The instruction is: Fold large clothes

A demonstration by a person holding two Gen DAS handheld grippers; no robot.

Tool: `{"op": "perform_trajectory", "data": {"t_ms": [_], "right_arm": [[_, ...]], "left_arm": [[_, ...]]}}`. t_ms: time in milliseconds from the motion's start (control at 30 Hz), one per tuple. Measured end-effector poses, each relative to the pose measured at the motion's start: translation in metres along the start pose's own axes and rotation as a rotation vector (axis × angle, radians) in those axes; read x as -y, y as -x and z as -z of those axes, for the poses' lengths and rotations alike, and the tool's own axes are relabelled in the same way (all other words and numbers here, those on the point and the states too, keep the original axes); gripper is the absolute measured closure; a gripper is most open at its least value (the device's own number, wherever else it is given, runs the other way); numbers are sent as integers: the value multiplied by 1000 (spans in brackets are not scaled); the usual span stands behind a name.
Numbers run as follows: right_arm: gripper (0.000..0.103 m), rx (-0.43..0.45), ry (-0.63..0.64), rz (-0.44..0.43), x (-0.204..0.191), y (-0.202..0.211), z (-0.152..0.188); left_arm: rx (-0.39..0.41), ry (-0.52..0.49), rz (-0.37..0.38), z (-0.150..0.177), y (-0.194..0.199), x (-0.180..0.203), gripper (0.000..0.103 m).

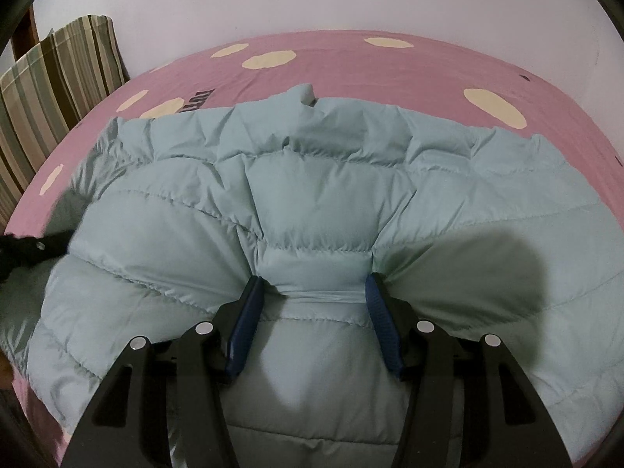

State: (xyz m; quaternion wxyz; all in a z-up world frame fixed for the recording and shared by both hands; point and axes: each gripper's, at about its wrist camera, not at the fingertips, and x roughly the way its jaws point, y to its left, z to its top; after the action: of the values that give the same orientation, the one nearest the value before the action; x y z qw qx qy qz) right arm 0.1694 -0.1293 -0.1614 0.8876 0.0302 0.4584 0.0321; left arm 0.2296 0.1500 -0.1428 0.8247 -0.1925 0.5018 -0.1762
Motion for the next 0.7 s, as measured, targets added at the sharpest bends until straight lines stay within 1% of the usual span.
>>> {"op": "perform_trajectory", "data": {"t_ms": [167,267,333,400,500,567,700], "right_arm": [[48,3,1,3,-1,-1,0],[48,6,-2,-5,1,-1,-1],[48,9,-6,-14,2,1,-3],[48,21,-23,-42,8,8,-5],[48,33,-54,-68,21,22,-6],[48,54,-87,-81,39,37,-6],[48,75,-135,-75,77,63,-3]], "left_arm": [[58,-64,35,-4,25,36,91],[90,-105,69,-4,43,63,91],[101,-129,85,-5,49,82,91],[110,-175,87,-5,53,106,91],[110,-235,80,-2,53,139,91],[102,-257,76,-1,47,158,91],[74,-305,62,9,27,199,91]]}}
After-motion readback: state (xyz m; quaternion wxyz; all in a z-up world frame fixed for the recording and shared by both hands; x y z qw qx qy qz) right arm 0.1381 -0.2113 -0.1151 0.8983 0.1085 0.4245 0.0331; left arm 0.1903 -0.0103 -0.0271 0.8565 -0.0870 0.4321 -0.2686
